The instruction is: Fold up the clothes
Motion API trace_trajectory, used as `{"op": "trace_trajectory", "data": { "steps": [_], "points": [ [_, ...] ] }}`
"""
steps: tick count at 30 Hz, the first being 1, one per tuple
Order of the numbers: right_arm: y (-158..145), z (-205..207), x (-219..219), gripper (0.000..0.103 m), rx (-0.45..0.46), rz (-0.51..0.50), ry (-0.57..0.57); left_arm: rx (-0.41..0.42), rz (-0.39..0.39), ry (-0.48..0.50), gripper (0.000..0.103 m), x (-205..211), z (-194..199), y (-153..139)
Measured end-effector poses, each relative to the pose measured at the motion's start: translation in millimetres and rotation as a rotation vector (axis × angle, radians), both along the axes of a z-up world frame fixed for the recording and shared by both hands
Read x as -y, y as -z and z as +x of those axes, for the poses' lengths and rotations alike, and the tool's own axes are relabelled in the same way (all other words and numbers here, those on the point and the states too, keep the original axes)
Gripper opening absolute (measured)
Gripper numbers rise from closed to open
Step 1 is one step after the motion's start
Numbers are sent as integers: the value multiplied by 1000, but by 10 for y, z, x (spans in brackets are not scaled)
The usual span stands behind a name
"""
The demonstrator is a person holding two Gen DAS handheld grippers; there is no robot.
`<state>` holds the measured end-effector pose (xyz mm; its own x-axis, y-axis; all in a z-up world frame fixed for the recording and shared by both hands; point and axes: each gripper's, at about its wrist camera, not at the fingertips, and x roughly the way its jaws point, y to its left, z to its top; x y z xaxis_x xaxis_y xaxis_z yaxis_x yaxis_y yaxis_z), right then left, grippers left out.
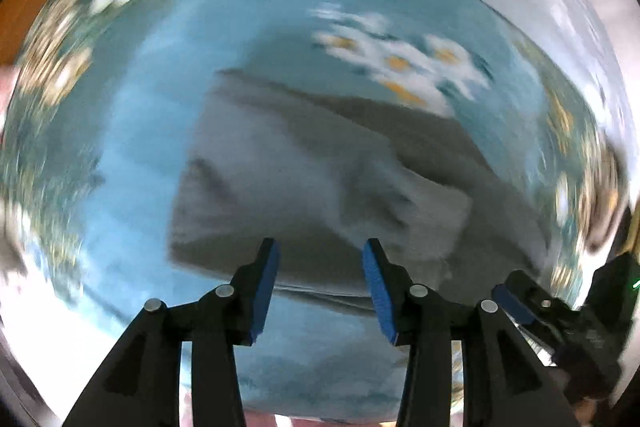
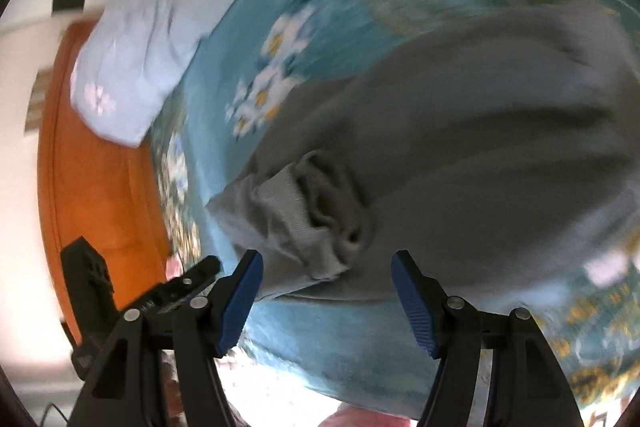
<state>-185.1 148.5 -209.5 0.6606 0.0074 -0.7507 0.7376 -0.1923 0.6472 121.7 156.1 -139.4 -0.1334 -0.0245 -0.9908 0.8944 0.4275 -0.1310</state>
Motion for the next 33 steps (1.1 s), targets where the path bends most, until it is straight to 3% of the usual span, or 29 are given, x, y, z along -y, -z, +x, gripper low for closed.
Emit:
{"op": "trace_trajectory", "data": {
  "steps": [5,11,12,14,17,21,25,26,31,33],
  "points": [
    [314,379,301,78,-6,-2,-118,13,13,-126,45,-239,365,-72],
    [594,582,412,76,-22,60,-152,5,54,-182,45,-471,459,-38],
    [591,593,387,71,-22,64,-148,2,60,-187,45,-501,459,-34],
    [573,614,336,24,-32,60,-149,-3,76,-191,45,-526,447,-24],
    [525,602,261,9,-70,13,-149,-16,77,-194,45,-484,438,-13],
    [593,448,244,5,-136,41,-103,-15,67,-173,45,-421,381,-46],
    [736,292,221,4,-127,117,-56,-14,71,-146,45,-340,320,-62],
    [687,240,216,8,-120,104,-38,-14,71,-141,45,-319,303,-71],
    [217,-257,96,8,-12,-8,103,-23,70,-127,45,-205,189,-88],
    [14,-527,5,20,-18,-60,133,-17,66,-106,45,-151,114,-118]
  ]
}}
